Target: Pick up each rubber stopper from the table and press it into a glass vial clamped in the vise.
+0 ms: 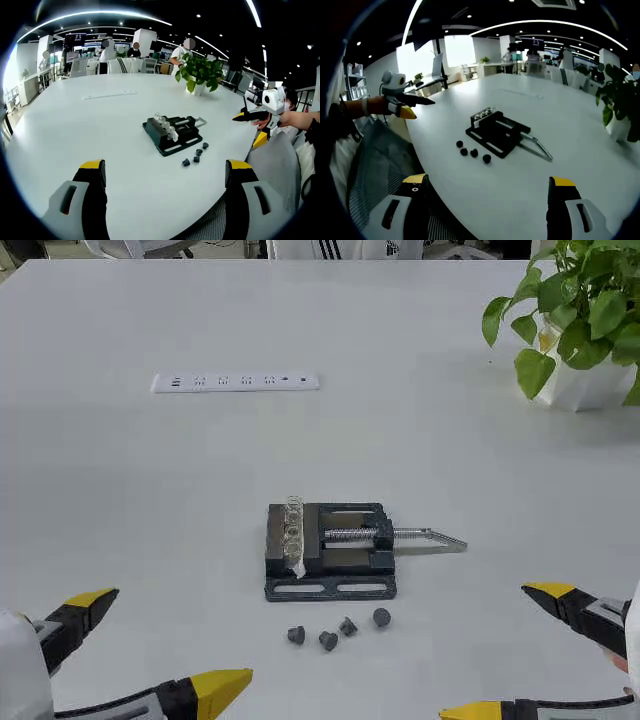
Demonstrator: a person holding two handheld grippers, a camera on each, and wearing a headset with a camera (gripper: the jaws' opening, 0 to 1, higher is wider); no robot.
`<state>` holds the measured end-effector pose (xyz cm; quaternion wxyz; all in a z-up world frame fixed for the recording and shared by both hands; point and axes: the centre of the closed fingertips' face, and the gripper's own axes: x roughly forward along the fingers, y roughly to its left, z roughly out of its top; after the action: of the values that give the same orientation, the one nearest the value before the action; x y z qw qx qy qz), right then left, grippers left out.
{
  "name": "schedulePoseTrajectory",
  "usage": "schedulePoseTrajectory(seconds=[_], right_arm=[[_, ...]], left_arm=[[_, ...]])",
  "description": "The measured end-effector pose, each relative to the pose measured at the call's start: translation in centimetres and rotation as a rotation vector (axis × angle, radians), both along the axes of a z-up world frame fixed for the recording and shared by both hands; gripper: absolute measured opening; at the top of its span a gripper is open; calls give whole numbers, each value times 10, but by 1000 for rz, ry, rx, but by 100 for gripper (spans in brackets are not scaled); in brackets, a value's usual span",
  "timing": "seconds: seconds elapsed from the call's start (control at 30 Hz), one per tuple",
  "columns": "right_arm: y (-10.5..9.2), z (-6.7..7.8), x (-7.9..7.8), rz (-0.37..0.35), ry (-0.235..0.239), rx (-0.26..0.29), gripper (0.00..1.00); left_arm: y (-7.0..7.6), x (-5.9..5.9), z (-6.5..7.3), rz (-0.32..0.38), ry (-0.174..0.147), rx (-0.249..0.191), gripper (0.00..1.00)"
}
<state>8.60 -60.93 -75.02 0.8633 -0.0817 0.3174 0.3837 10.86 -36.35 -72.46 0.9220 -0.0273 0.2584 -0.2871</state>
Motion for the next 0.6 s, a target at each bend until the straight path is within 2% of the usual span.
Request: schedulePoseTrajectory(seconds=[0.6], right_arm=[[-6, -3, 5, 8, 3, -20, 98]], left_arm=[[-2, 1, -4, -5, 10, -2, 99]])
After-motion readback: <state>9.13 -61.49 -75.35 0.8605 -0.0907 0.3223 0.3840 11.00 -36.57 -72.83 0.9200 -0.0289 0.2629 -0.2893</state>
